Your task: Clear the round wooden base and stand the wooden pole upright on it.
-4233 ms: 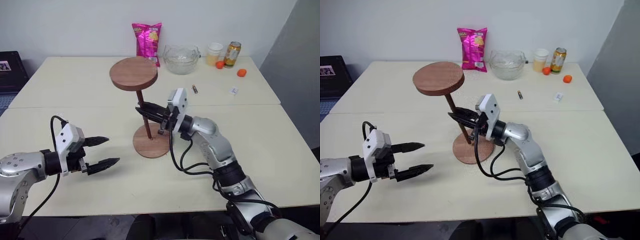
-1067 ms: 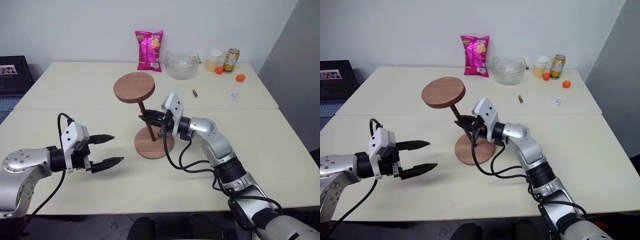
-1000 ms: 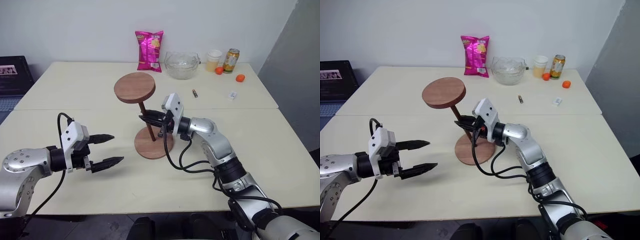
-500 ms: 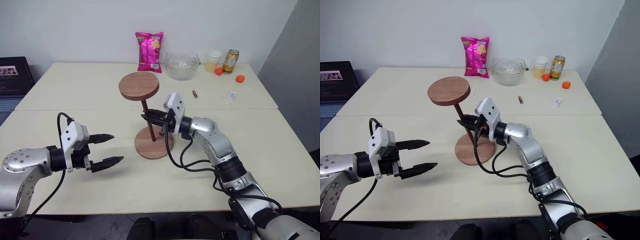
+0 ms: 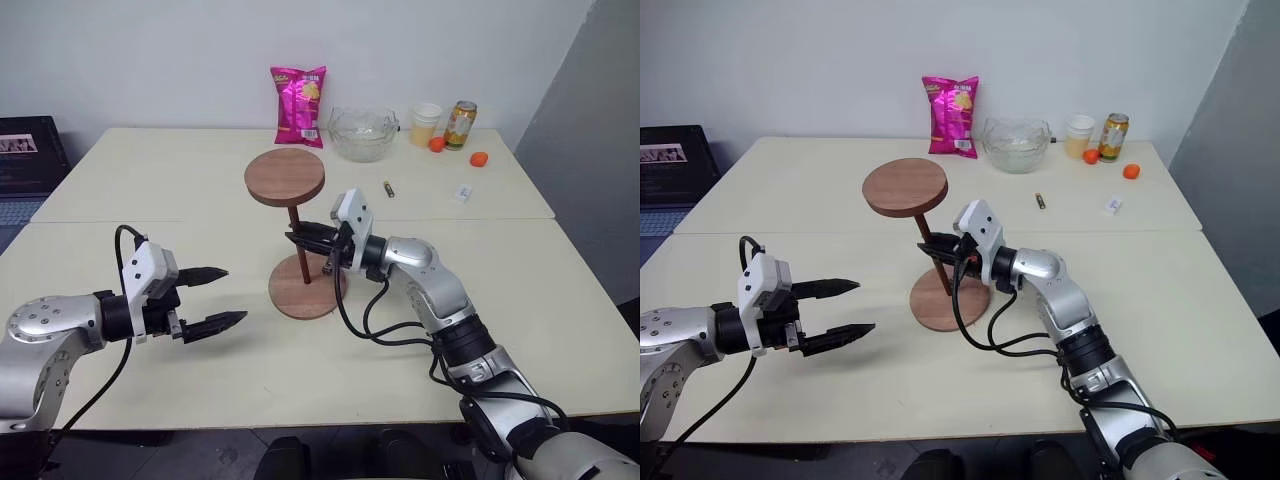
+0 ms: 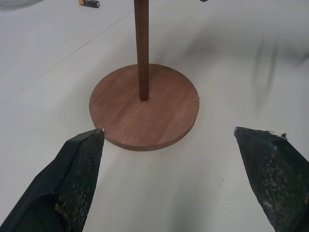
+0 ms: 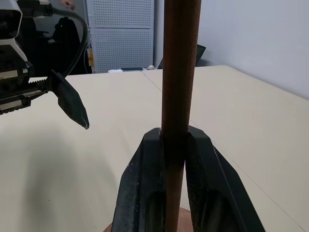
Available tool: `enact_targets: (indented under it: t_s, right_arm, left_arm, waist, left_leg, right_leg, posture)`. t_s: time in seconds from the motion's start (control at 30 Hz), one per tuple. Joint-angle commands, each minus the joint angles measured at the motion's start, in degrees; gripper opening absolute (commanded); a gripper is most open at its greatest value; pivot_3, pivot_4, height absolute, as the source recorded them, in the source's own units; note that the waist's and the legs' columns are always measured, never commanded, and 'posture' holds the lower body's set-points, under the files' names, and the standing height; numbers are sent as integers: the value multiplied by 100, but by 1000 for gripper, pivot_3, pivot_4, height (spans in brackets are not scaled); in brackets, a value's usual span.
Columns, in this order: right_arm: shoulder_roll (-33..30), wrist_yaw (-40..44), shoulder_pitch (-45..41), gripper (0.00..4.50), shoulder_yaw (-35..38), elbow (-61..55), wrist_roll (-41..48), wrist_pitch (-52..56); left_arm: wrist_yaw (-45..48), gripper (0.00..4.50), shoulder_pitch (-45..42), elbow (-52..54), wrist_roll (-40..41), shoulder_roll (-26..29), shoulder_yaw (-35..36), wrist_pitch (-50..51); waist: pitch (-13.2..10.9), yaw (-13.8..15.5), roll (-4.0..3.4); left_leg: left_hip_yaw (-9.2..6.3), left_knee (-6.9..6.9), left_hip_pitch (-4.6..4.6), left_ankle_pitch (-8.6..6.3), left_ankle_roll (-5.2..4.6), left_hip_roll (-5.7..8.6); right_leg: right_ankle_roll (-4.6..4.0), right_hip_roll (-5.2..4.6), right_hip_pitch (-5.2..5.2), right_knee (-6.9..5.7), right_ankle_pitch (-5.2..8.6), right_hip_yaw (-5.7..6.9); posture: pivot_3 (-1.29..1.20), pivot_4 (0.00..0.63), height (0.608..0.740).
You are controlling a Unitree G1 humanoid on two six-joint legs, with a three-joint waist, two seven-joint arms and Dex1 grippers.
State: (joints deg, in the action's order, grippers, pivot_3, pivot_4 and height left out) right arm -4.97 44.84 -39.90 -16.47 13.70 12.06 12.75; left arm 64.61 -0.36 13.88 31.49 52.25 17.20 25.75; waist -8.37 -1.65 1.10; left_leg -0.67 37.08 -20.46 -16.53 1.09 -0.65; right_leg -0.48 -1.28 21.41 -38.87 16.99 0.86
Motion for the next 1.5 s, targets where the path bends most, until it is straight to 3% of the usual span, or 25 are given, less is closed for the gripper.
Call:
enact_targets:
  t_s: [0.03, 0.2, 0.27, 0.4, 0.53, 0.8, 1.2, 1.5]
  right_arm:
    - [-255, 7, 424, 217, -355, 561, -459, 387]
    - [-342, 161, 421, 217, -366, 405, -418, 210]
    - [-336, 120, 405, 918, -327, 368, -414, 126]
    - [-312, 174, 354, 1745, -204, 278, -312, 156]
    - [-304, 304, 329, 2598, -49, 189, -175, 310]
    - [-354, 438, 392, 4493, 72, -3, -63, 343]
    - [-693, 625, 537, 4493, 130, -788, 5, 510]
    - [-1579, 700, 823, 4493, 627, -1724, 243, 975]
  left_arm:
    - [10, 4500, -36, 113, 33, -2, 52, -105]
    - [17, 4500, -15, 124, 20, -1, 48, -126]
    - [25, 4500, -10, 111, 11, 10, 42, -127]
    - [49, 4500, -5, 85, -15, 25, 31, -156]
    - [64, 4500, 5, 77, -25, 28, 32, -180]
    - [91, 4500, -7, 87, -25, 42, 12, -243]
    - [55, 4500, -159, 99, -9, 68, 8, -165]
    - [-184, 4500, -257, -45, -275, 134, 57, -222]
  waist:
    - [0, 0, 0]
    - [-2, 4, -2]
    - [-4, 9, -2]
    - [-71, 19, 55]
    - [-88, -32, 37]
    - [-90, -18, 35]
    - [-89, -8, 36]
    - [-89, 1, 37]
  left_leg:
    - [0, -4, 3, 0, 0, 0]
    - [0, -10, 6, 0, 0, -1]
    - [0, -10, 5, 0, 0, 0]
    - [-4, -8, -32, 1, 1, -1]
    - [8, 10, -158, 8, 8, -4]
    - [18, 4, -199, 8, 9, -10]
    - [16, 11, -197, 8, 9, -8]
    - [17, 18, -198, 8, 9, -7]
  right_leg:
    - [-5, 0, 0, 0, 3, 0]
    - [-12, 0, 0, 0, 8, 2]
    - [-12, 0, 1, 1, 8, 2]
    - [-15, 0, 21, 4, 8, 8]
    - [-12, 2, 149, -10, -18, 4]
    - [-12, 8, 183, 2, -14, 3]
    - [-12, 9, 183, -10, -14, 5]
    - [-11, 9, 180, -10, -14, 5]
  posture:
    - [0, 150, 740]
    - [0, 150, 740]
    - [0, 150, 740]
    - [0, 150, 740]
    - [0, 150, 740]
    - [0, 150, 740]
    - [0, 150, 740]
    - [0, 150, 740]
